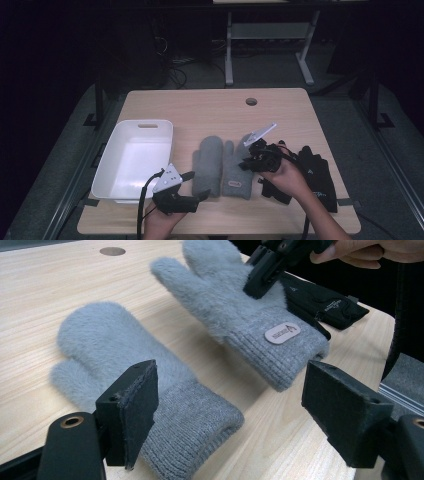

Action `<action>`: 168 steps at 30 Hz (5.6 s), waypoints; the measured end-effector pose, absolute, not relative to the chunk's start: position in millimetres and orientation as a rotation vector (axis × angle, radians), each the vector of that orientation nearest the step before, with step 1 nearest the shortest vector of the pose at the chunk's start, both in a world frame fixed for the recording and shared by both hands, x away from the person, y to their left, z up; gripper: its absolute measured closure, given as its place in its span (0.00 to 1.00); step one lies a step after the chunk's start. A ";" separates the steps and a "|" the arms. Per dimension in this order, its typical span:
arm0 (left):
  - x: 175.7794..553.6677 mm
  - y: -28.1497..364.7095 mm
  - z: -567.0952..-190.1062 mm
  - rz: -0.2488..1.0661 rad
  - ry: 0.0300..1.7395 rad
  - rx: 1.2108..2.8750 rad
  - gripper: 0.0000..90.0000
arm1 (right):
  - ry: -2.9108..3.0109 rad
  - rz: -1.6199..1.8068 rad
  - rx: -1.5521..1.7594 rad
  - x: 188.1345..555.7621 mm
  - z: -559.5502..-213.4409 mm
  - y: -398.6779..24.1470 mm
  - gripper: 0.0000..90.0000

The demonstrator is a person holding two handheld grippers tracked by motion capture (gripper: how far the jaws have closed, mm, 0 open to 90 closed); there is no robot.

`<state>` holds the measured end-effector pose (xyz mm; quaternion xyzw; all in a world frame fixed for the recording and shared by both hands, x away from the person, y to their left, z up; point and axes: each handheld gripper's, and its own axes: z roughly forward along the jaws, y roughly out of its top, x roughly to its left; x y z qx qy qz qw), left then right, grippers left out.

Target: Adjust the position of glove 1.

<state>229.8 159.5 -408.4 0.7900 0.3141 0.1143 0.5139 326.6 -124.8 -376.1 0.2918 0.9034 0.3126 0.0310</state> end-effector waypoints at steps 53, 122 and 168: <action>238.8 158.4 -405.9 0.301 0.870 1.924 0.44 | 2.868 1.043 0.886 376.1 -395.7 -43.5 0.52; 257.8 139.8 -392.6 0.167 0.924 1.912 0.38 | 2.791 1.163 1.394 418.9 -422.2 -126.4 0.88; 306.3 132.9 -457.5 -0.367 1.208 1.870 0.54 | 2.693 1.187 1.476 405.4 -451.4 -170.6 0.86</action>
